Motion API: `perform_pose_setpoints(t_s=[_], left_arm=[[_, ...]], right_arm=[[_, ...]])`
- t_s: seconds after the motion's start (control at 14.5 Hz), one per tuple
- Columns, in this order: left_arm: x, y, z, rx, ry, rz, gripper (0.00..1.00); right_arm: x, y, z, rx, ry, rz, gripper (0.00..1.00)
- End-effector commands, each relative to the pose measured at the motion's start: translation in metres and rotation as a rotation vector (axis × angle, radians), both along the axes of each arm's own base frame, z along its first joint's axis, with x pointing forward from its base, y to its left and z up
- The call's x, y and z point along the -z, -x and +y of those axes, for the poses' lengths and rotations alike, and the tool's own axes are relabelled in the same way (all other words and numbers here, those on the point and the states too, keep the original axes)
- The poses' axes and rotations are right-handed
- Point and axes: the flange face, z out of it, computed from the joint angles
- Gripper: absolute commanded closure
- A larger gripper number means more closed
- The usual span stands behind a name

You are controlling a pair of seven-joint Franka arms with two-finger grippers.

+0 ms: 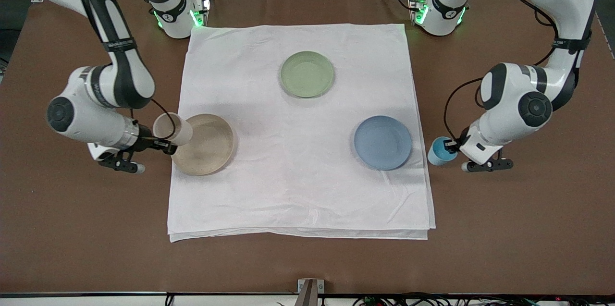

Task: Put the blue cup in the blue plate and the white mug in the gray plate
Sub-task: 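Place the mug and cup on the beige and blue plates with both grippers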

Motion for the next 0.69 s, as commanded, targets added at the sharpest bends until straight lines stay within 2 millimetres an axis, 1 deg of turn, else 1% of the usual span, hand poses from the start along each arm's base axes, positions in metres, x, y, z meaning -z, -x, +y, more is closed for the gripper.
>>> perform_pose_setpoints(t_s=[0.0,0.07,0.14,0.21,0.28,0.34,0.41,0.48,0.55,0.62], left_arm=[[0.001,0.02,-0.064,-0.045,0.001,0.025,1.0],[0.007,0.026,-0.087,-0.074,0.004,0.033,1.0],[0.013,0.035,-0.111,-0.086,0.004,0.037,0.99],[0.023,0.042,-0.129,-0.095,0.002,0.047,0.99],[0.035,0.044,-0.135,-0.107,0.0,0.054,0.99],[0.045,0.043,-0.139,-0.108,0.01,0.046,0.98],[0.049,0.044,-0.142,-0.106,0.014,0.046,0.97],[0.051,0.046,-0.145,-0.103,0.013,0.047,0.96],[0.052,0.045,-0.144,-0.102,0.012,0.048,0.93],[0.052,0.044,-0.142,-0.102,0.009,0.049,0.86]], right_arm=[[0.02,0.017,0.027,0.027,0.001,-0.045,1.0],[0.027,0.016,0.03,0.021,0.006,-0.051,0.99],[0.032,0.015,0.031,0.019,0.009,-0.047,0.89],[0.032,0.013,0.029,0.016,0.009,-0.046,0.36],[0.031,0.013,0.031,0.013,0.01,-0.05,0.0],[0.03,0.013,0.031,0.012,0.01,-0.051,0.0],[0.028,0.012,0.033,0.011,0.009,-0.049,0.0],[0.018,0.011,0.033,0.01,0.003,-0.055,0.0],[0.003,0.011,0.034,0.003,-0.006,-0.044,0.0],[-0.028,0.008,0.034,-0.009,-0.021,-0.021,0.0]])
